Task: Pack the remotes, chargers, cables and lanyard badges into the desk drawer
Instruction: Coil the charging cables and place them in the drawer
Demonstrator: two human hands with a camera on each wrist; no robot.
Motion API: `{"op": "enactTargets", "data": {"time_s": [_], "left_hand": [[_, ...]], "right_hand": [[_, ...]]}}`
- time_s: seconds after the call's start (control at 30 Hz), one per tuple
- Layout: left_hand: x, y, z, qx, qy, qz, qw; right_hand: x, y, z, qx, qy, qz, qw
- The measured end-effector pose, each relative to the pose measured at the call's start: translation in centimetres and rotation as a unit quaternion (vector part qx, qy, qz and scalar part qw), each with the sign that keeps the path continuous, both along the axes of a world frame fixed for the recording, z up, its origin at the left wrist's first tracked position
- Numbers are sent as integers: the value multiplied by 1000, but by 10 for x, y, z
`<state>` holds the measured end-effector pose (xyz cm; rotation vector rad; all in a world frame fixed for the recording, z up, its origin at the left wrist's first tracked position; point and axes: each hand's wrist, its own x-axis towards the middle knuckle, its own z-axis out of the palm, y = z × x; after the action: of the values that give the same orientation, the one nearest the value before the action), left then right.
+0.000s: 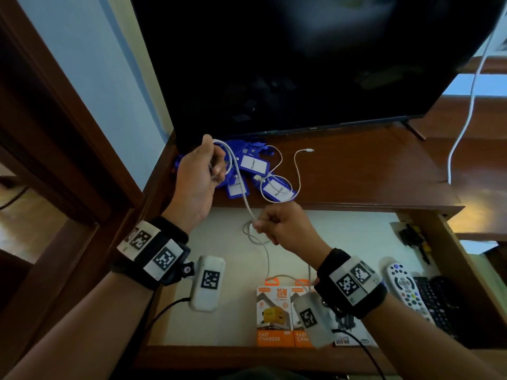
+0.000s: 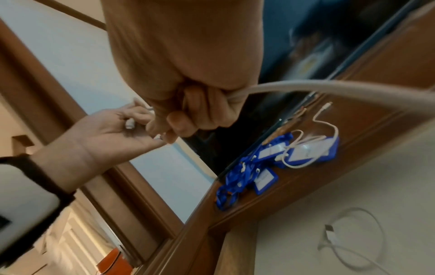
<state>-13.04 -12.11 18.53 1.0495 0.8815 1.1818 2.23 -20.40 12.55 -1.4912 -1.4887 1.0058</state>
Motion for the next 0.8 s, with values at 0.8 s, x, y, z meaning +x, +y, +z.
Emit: {"op": "enactTargets", "data": {"time_s": [0.8], "left_hand": [[17, -23, -28, -38, 68, -216, 973]], "right_hand": [[18, 17, 30, 148, 76, -113, 980]]}}
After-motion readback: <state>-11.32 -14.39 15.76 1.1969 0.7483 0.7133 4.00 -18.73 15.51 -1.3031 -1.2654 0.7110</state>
